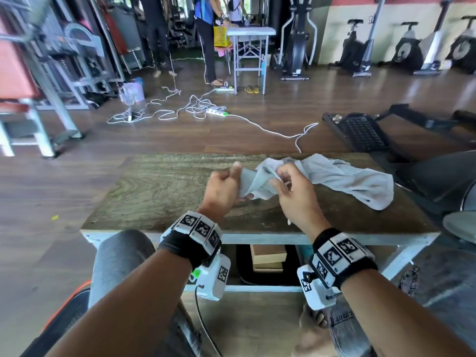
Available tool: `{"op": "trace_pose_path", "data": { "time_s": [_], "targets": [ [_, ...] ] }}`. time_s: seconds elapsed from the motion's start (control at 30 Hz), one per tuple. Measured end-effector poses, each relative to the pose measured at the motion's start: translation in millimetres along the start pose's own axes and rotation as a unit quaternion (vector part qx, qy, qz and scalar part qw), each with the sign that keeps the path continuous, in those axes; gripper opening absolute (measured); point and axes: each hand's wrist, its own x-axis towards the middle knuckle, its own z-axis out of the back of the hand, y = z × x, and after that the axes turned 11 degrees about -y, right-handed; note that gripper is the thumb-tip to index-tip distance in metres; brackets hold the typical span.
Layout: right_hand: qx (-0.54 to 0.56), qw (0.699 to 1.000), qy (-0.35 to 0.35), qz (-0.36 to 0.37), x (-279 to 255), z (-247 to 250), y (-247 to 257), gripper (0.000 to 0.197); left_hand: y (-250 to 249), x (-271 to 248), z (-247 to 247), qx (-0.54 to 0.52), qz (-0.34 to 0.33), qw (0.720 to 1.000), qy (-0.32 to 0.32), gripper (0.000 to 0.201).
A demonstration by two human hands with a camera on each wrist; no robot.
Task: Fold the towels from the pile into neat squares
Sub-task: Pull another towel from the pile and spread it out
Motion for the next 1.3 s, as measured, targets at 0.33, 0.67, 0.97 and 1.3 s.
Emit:
{"op": "trace_pose_path", "data": {
  "time_s": [0.33,0.67,0.97,1.3],
  "targets": [
    [-0.034,0.998,0.038,-0.023,-0.7,23.9,4.7,0.008,-15.9,11.4,45.9,-0.087,0.093,0.988,-0.088,0.037],
    [-0.080,0.931,0.340,-0.109,-19.4,2.1,-7.8,0.012,12.0,20.5,49.7,-0.040,0.154,0.983,-0.092,0.030],
    [0.024,0.966,0.256,-0.016,14.9,-34.9,2.7,0.058,12.9,25.6,30.1,0.007,0.115,0.993,0.004,0.064],
    [0.177,0.961,0.178,-0.114,-1.4,-38.3,3.5,0.053,0.8,23.6,-0.2,-0.018,0.005,1.000,0.024,0.033]
  ]
}}
